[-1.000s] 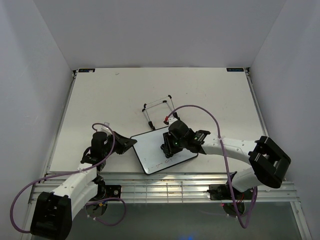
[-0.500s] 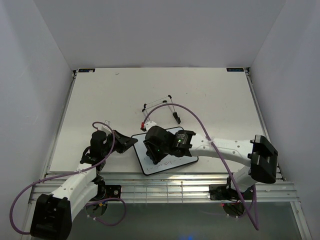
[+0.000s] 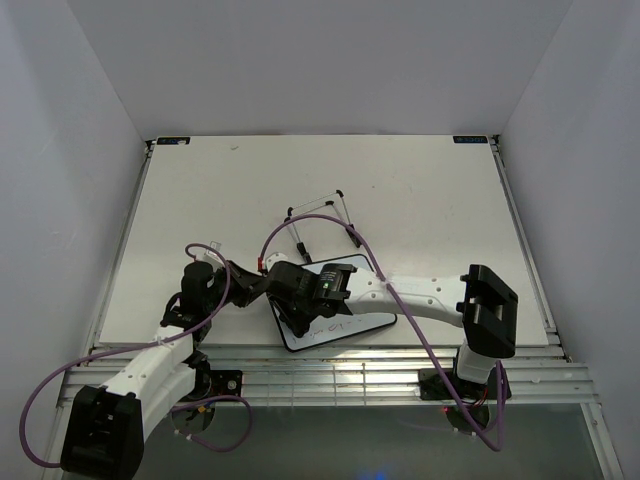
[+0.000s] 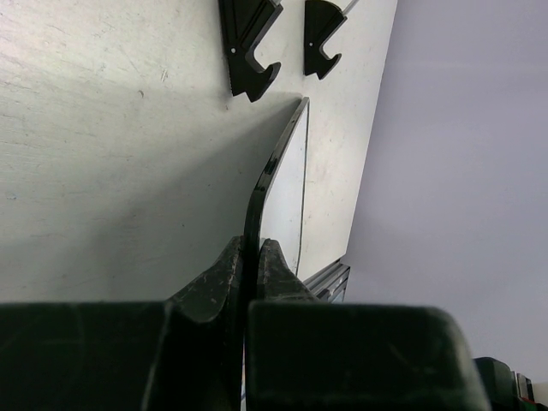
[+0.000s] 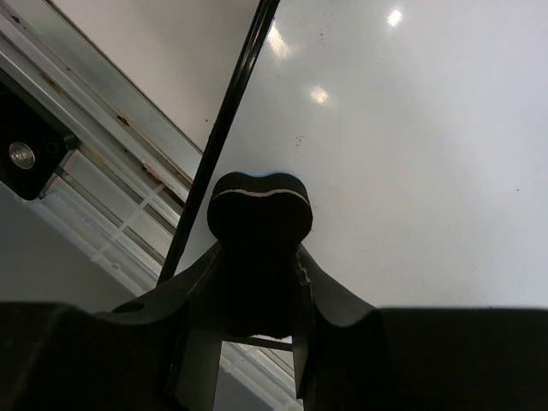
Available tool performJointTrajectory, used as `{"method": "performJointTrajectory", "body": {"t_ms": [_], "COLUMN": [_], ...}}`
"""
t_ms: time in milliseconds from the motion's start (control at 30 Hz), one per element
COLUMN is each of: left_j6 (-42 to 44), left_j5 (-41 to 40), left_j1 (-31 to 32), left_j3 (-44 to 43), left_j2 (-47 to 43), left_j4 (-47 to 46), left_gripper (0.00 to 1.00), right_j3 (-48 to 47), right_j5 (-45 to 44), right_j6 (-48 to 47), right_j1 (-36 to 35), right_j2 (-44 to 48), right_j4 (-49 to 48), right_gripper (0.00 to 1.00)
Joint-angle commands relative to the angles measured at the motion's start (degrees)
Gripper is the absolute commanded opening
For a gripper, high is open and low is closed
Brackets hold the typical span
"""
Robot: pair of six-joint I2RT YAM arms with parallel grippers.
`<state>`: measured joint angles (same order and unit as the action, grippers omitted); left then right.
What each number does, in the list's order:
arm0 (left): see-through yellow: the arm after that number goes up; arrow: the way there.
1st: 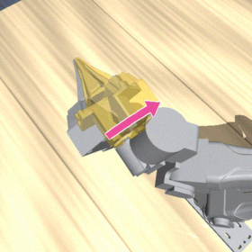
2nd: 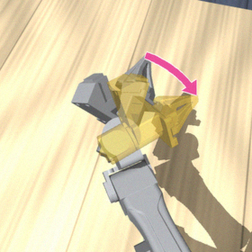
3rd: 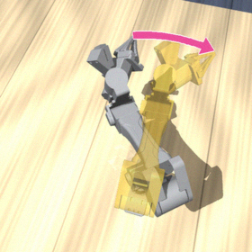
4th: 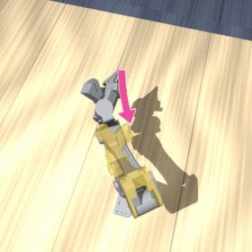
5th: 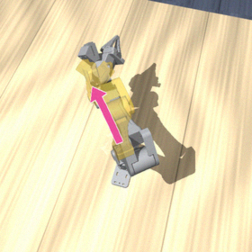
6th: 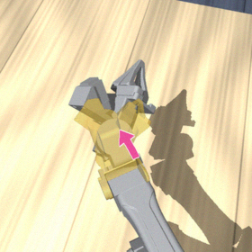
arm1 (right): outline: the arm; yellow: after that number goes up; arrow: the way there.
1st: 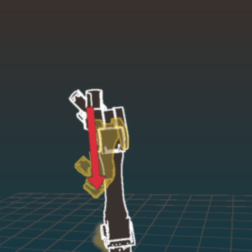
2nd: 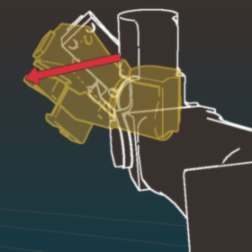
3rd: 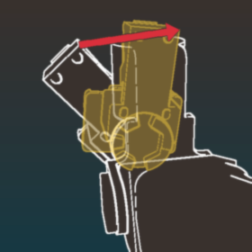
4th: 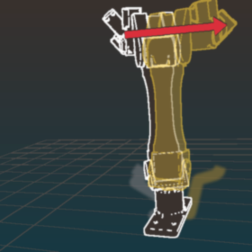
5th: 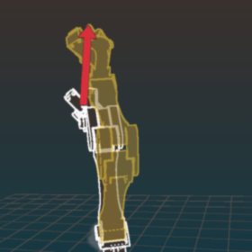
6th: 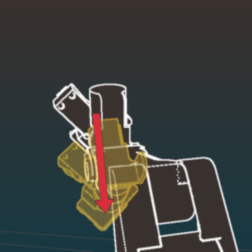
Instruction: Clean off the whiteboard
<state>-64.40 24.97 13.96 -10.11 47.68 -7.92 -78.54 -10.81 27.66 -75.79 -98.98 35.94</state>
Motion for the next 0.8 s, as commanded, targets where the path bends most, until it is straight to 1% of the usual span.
{"method": "performJointTrajectory", "body": {"t_ms": [0,367,767], "left_j6": [3.6,3.4,3.0], "left_j5": [-2.1,-2.2,-2.3], "left_j1": [0.0,0.0,0.0], "left_j3": [-0.3,0.0,0.4], "left_j2": [-0.3,-0.5,-1.0], "left_j4": [3.3,3.1,3.1], "left_gripper": [0.00,0.00,0.00], "right_j3": [-1.4,3.2,7.9], "right_j5": [-1.6,-1.3,-2.7], "right_j6": [-0.9,-1.2,-0.9], "right_j1": [-0.4,-0.3,0.7], "right_j2": [-1.3,-0.8,3.3], "right_j4": [4.6,6.4,7.5], "right_gripper": [0.08,0.08,0.08]}}
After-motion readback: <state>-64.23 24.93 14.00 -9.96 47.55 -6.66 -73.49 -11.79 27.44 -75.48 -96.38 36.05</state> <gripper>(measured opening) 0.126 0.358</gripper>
